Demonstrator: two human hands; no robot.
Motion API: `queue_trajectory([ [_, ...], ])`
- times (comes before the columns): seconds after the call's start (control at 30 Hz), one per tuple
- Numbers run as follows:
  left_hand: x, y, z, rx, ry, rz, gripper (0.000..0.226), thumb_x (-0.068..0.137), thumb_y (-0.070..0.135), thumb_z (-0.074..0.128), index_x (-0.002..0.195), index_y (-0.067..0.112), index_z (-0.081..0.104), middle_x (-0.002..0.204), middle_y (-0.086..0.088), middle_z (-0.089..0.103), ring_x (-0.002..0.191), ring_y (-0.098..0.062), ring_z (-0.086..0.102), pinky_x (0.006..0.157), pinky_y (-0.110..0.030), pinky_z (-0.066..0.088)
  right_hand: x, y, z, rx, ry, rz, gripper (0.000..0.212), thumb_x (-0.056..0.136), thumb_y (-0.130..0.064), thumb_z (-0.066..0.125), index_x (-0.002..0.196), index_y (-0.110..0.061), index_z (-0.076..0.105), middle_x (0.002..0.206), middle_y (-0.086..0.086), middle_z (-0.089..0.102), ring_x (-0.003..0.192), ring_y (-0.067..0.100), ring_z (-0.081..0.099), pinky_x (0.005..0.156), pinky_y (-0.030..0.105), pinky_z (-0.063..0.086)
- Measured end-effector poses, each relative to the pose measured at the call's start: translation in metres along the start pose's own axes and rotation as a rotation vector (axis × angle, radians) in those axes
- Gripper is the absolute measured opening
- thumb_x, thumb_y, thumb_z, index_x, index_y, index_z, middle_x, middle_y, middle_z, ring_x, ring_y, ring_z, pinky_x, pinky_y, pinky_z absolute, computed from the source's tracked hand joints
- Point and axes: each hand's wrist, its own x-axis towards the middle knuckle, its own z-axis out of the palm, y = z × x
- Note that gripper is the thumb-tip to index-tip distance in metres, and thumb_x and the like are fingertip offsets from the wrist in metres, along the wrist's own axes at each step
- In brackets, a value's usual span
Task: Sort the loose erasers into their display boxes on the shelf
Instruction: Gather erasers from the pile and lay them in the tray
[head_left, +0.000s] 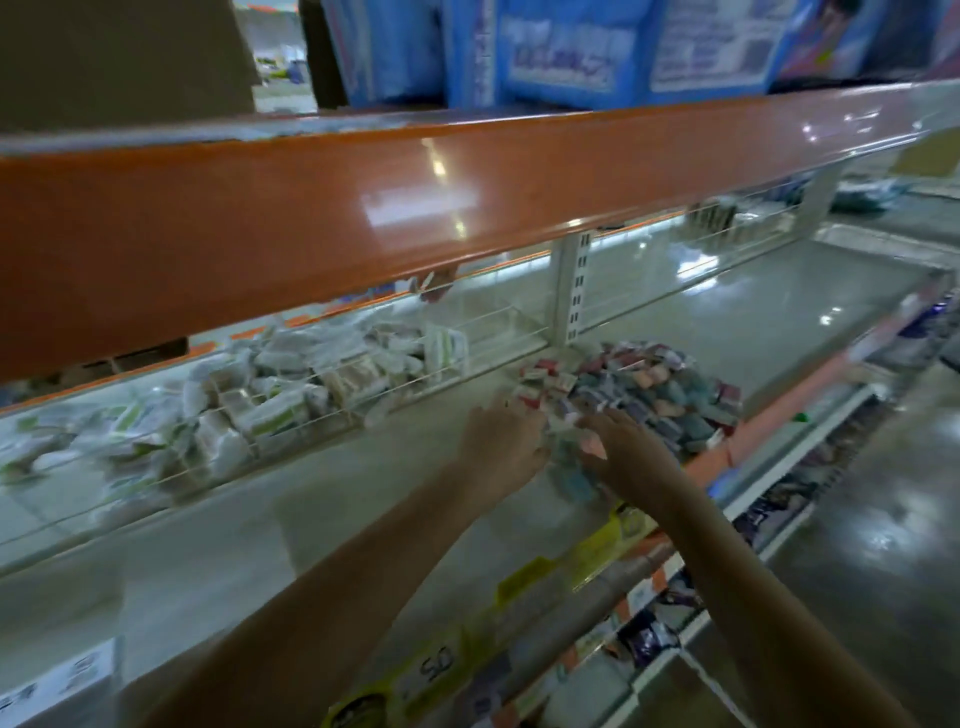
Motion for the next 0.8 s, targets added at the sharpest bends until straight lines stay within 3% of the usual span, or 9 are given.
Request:
queue_trajectory([
  [0.2,0.039,0.021,0.034,-0.048,-0.144,0.027,0.042,0.092,0.026,0.051,0.132,0.015,0.043,0.130,-0.011,0.047,0.117,-0.029,0.047,0.089,-0.039,0.043,-0.003,0.059,0.000,-0.025,-0.054,0.084,0.042,0.091,-0.034,0.054,0.127,-0.013,0.048,0.129,0.009,0.047,0.116,0.030,0.050,0.089,0.037,0.045],
  [0.37,0.055,0.022,0.049,-0.075,-0.230,0.013,0.036,0.091,0.022,0.052,0.126,0.013,0.049,0.126,-0.010,0.049,0.111,-0.026,0.050,0.080,-0.036,0.044,0.001,0.077,-0.009,-0.007,-0.159,0.071,0.029,0.091,-0.032,0.055,0.107,-0.009,0.061,0.108,0.008,0.060,0.094,0.022,0.059,0.080,0.033,0.050],
  [0.53,0.065,0.020,0.052,-0.127,-0.243,-0.001,0.037,0.089,0.020,0.054,0.125,0.011,0.051,0.127,-0.010,0.050,0.113,-0.026,0.050,0.085,-0.036,0.045,0.008,0.087,-0.013,-0.023,-0.210,-0.037,0.028,0.088,-0.027,0.060,0.112,-0.012,0.062,0.112,0.005,0.061,0.100,0.017,0.058,0.079,0.023,0.044],
  [0.63,0.068,0.019,0.053,-0.180,-0.234,-0.035,0.040,0.087,0.024,0.058,0.124,0.011,0.051,0.126,-0.009,0.050,0.111,-0.025,0.051,0.085,-0.035,0.045,0.010,0.088,-0.017,-0.012,-0.221,-0.097,0.027,0.087,-0.031,0.062,0.108,-0.014,0.063,0.103,0.000,0.059,0.093,0.013,0.056,0.079,0.023,0.045],
  [0.8,0.062,0.014,0.049,-0.237,-0.099,-0.153,0.046,0.084,0.039,0.062,0.121,0.016,0.050,0.119,-0.004,0.057,0.104,-0.022,0.055,0.080,-0.031,0.045,0.008,0.086,-0.023,0.008,-0.130,-0.202,0.018,0.089,-0.033,0.058,0.100,-0.019,0.059,0.094,-0.007,0.054,0.084,0.008,0.052,0.077,0.023,0.047],
])
